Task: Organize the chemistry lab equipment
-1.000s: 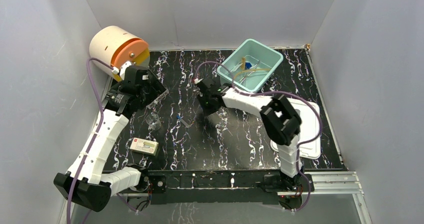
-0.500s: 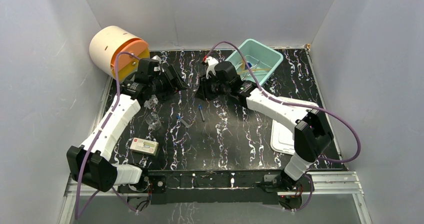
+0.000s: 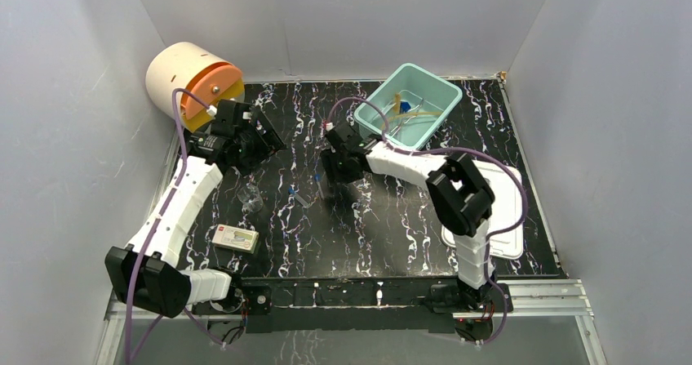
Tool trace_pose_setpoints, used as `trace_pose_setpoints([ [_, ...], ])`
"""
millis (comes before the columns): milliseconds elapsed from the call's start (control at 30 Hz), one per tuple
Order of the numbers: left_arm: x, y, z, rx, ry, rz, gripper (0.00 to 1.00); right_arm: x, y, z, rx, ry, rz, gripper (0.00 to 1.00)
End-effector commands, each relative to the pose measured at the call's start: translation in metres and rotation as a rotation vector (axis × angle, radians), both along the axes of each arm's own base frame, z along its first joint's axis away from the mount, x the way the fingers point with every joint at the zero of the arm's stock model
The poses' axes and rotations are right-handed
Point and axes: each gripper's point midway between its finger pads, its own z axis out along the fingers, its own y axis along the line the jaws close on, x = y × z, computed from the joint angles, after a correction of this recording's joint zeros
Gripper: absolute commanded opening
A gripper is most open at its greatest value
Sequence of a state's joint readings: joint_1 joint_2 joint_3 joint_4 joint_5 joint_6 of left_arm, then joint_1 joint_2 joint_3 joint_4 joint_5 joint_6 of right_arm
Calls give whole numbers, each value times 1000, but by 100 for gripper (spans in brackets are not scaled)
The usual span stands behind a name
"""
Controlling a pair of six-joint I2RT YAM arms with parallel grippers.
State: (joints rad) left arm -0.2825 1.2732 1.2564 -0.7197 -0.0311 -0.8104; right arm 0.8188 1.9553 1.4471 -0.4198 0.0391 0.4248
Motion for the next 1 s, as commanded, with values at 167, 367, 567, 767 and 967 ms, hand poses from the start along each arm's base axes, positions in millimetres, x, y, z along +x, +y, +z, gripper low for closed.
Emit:
trace_pose_setpoints([
  [167,-10,22,8,46,-20,56,82,-7,38,0,-80,22,3,64],
  [367,-14,25,6,40,-18,61,82,-7,37,-17,-163,40,-26,57],
  [567,-15,26,5,33,-17,61,82,-6,27,-26,-241,35,-57,50],
  [767,-16,25,5,25,-17,58,82,-9,24,-34,-272,40,-57,45],
  [967,-16,27,6,26,-20,63,82,-11,19,-37,-288,40,-80,22],
])
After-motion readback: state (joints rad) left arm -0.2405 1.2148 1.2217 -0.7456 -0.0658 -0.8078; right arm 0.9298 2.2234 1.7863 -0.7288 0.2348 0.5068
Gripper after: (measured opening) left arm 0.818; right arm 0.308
